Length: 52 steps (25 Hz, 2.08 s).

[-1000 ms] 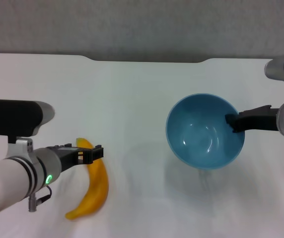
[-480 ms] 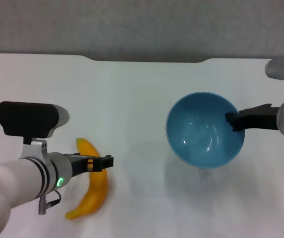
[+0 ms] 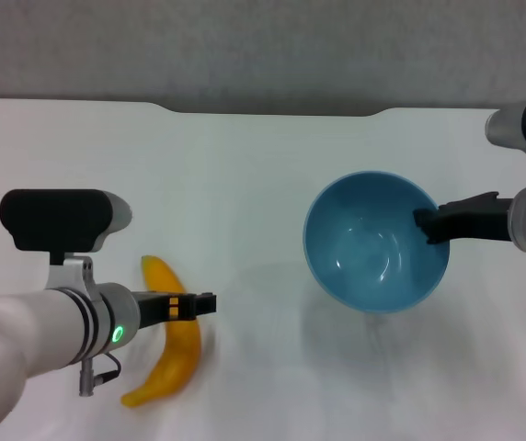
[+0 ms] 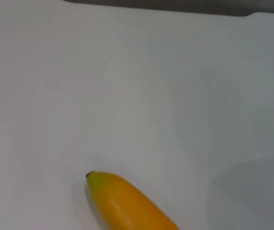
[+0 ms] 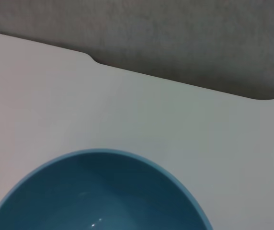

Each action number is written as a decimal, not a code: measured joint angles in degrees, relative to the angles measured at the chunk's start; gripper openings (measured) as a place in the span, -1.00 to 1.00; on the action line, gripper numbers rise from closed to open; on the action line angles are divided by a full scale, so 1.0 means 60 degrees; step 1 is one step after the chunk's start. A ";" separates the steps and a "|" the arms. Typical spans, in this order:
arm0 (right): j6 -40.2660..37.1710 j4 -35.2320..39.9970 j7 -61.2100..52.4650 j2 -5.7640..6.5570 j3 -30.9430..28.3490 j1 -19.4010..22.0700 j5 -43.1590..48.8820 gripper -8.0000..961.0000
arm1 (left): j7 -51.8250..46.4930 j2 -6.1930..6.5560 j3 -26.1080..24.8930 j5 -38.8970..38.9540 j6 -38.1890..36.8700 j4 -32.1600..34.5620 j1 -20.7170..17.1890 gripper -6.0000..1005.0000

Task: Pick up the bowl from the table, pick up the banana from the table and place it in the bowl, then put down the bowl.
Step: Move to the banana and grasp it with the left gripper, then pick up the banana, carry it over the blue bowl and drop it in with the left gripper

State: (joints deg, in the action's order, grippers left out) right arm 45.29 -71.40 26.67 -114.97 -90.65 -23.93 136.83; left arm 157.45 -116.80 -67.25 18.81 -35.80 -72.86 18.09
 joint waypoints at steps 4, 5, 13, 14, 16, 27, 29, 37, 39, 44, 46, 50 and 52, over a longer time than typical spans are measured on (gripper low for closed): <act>-0.0082 0.0015 0.0003 0.0005 0.0040 -0.0031 -0.0042 -0.90 | -0.0034 -0.0008 0.0000 0.0004 -0.0139 0.0189 0.0110 0.75; -0.0118 0.0017 0.0003 0.0007 0.0072 -0.0034 -0.0046 -0.90 | -0.0038 -0.0011 -0.0004 0.0004 -0.0141 0.0214 0.0123 0.75; -0.0239 0.0021 0.0007 0.0003 0.0192 0.0012 -0.0089 -0.89 | -0.0081 -0.0020 -0.0041 0.0256 -0.0311 0.0840 0.0472 0.75; -0.0240 0.0021 0.0007 0.0002 0.0191 0.0012 -0.0089 -0.89 | -0.0081 -0.0019 -0.0042 0.0260 -0.0337 0.0890 0.0515 0.75; -0.0236 0.0021 0.0008 0.0002 0.0191 0.0001 -0.0089 -0.89 | -0.0081 -0.0022 -0.0048 0.0263 -0.0372 0.0969 0.0569 0.75; -0.0203 0.0024 0.0008 0.0002 0.0197 -0.0026 -0.0101 -0.89 | -0.0079 -0.0014 -0.0043 0.0277 -0.0520 0.1185 0.0693 0.74; -0.0203 0.0018 0.0008 0.0002 0.0197 -0.0018 -0.0102 -0.88 | -0.0053 -0.0011 -0.0021 0.0278 -0.0547 0.1185 0.0719 0.74; -0.0216 -0.0021 0.0008 0.0002 0.0183 0.0008 -0.0100 -0.88 | -0.0014 -0.0013 -0.0028 0.0275 -0.0621 0.1190 0.0735 0.58; -0.0216 -0.0025 0.0008 0.0002 0.0177 0.0013 -0.0100 -0.88 | -0.0018 -0.0006 -0.0051 0.0263 -0.0622 0.1190 0.0736 0.50; -0.0180 -0.0028 0.0008 0.0002 0.0174 0.0001 -0.0100 -0.88 | 0.0016 0.0012 -0.0138 0.0257 -0.0620 0.1203 0.0736 0.28; -0.0198 -0.0025 0.0008 0.0002 0.0188 0.0000 -0.0100 -0.88 | 0.0028 0.0013 -0.0174 0.0237 -0.0585 0.1204 0.0735 0.20; -0.0211 0.0019 0.0008 0.0002 0.0200 0.0020 -0.0099 -0.88 | 0.0030 0.0013 -0.0198 0.0230 -0.0556 0.1184 0.0711 0.07; -0.0211 0.0034 0.0008 -0.0006 0.0218 0.0030 -0.0100 -0.87 | 0.0043 0.0030 -0.0237 0.0220 -0.0581 0.1095 0.0675 0.06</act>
State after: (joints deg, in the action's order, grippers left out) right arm 44.03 -71.20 26.72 -115.01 -89.35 -23.75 136.23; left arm 157.71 -116.61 -68.67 20.13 -39.28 -66.29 22.14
